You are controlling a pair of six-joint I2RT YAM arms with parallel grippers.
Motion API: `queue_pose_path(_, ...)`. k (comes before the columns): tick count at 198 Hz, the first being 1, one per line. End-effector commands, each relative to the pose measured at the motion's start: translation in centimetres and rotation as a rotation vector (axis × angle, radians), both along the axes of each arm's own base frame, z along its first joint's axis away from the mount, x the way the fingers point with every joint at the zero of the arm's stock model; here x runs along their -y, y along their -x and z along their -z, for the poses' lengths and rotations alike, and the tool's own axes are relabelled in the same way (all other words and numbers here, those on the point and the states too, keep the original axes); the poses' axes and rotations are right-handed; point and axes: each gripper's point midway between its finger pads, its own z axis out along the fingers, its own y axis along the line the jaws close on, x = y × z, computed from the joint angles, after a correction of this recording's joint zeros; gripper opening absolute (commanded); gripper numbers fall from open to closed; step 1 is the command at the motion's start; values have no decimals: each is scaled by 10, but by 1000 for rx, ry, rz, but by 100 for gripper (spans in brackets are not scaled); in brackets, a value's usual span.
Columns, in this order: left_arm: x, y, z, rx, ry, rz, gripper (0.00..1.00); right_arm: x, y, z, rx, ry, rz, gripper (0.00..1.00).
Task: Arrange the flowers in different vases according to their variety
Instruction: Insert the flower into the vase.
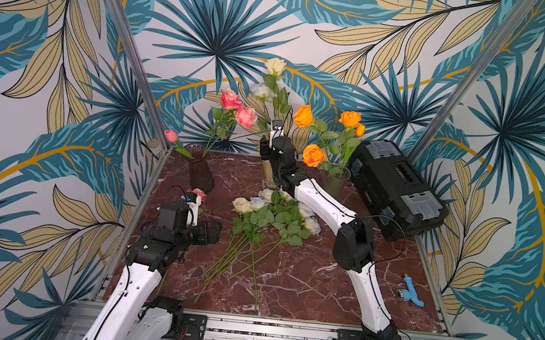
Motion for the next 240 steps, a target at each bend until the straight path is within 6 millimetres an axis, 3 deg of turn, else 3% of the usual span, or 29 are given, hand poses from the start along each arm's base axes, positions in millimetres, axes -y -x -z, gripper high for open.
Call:
queue_pose_path(1,0,3,5,-1,-5,0,100,15,19,-69,113,-84,28,72)
queue_pose_path(61,0,2,3,6,-4,3,100,21,54,-112,136,-74,6,82)
queue_pose_path(98,1,-2,4,-7,-5,6,100,24,93,-115,32,-72,-45,85)
queue_pose_path(136,-14,-4,8,-52,-64,-58,100,28,148,-91,-99,-64,-153,85)
queue_pose_path(173,-51,-1,19,-178,-156,-226,100,29,203,-64,-227,-94,-270,85)
queue_pose_path(181,-59,-1,22,-206,-176,-254,100,33,214,-50,-289,-84,-286,85)
queue_pose_path(214,-78,-9,39,-364,-209,-299,100,42,250,-13,-420,-126,-363,85)
queue_pose_path(240,-89,-18,64,-532,-230,-280,100,52,267,9,-477,-135,-377,85)
